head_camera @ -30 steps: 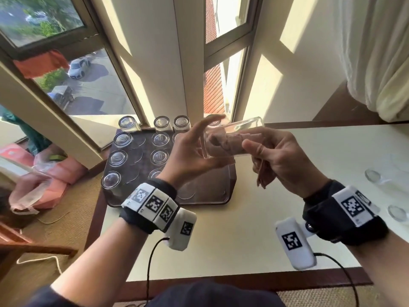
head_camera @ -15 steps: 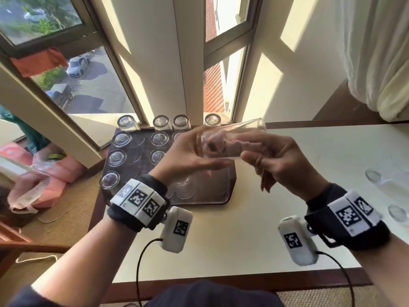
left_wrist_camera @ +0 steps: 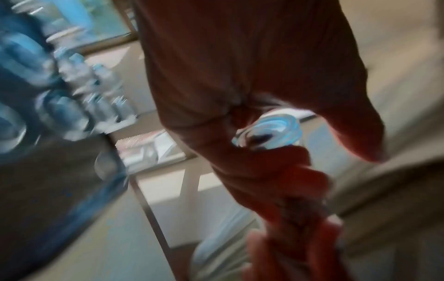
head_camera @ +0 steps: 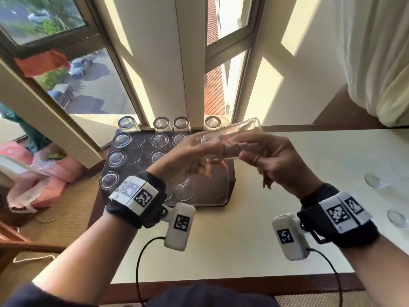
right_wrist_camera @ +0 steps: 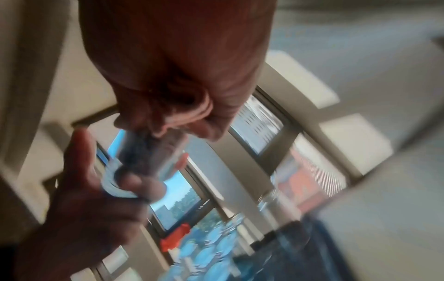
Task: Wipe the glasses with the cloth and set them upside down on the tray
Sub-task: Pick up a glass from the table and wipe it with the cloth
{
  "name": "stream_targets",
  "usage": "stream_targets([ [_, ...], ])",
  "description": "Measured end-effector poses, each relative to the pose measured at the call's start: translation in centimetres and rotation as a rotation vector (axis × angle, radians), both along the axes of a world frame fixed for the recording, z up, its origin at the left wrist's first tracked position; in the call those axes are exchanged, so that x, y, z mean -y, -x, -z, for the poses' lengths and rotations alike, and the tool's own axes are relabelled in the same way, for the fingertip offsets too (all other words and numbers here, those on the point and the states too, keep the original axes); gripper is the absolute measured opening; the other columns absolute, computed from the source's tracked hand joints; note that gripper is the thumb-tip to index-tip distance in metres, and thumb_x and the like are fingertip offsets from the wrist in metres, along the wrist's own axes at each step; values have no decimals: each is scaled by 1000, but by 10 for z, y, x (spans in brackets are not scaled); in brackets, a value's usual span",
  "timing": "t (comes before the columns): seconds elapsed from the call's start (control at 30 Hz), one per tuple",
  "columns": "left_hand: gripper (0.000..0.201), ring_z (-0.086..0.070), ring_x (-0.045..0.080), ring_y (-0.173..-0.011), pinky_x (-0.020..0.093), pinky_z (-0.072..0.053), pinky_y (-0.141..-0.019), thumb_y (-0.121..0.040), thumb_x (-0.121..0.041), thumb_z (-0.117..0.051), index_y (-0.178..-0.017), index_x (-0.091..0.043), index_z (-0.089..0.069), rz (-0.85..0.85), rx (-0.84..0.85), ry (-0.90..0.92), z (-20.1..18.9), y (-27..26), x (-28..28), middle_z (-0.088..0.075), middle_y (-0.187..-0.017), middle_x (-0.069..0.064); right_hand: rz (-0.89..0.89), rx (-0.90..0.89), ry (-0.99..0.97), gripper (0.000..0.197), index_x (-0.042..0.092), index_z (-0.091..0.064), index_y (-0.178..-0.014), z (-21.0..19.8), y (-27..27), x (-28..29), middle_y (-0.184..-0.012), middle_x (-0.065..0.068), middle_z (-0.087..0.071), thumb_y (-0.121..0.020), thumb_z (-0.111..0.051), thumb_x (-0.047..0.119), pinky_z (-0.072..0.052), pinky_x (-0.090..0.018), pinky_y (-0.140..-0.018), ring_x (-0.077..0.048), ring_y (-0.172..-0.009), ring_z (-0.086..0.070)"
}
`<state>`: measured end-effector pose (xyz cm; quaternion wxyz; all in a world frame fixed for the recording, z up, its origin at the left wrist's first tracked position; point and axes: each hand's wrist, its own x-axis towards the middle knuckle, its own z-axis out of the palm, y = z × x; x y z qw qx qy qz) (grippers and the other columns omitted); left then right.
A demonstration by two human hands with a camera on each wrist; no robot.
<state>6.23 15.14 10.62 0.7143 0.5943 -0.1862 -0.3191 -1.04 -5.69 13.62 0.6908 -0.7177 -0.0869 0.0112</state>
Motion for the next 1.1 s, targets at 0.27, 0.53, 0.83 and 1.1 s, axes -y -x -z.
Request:
stream_targets([
  [0.27,66,-65,-6,-96,7,-49,-82,-69,-9,-91,-127,-1,-60,-183,996,-208,-17,-1,-10,-65,-116,-7,-109,-345,-406,21,13,-71,-105,-1,2,-1,-90,-7,-67,-88,-60,5,-41,-21,-41,-10,-49,-37],
  [0.53,52,-72,12,-70,26,-60,-60,-74,-25,-82,-121,-9,-64,-218,296,-85,-27,3,-11,-74,-97,3,-26,53,-53,46,2,-57,-126,-8,-1,-17,-97,-6,-63,-83,-63,-13,-48,-8,-62,3,-68,-62],
  [0.83,83,-73,17,-89,28,-61,-78,-67,-20,-91,-138,-14,-47,-144,430,-122,-25,1,-22,-70,-111,9,0,0,-240,39,6,-68,-116,5,3,-23,-91,-4,-67,-81,-76,21,-49,-25,-57,-16,-65,-55],
  [1.1,60,-67,4,-103,16,-53,-89,-68,-13,-91,-120,2,-63,-292,1038,-222,-22,6,-26,-69,-115,6,-116,-253,-370,32,4,-59,-119,7,-3,-29,-68,9,-59,-88,-57,11,-42,-23,-44,-9,-52,-39],
])
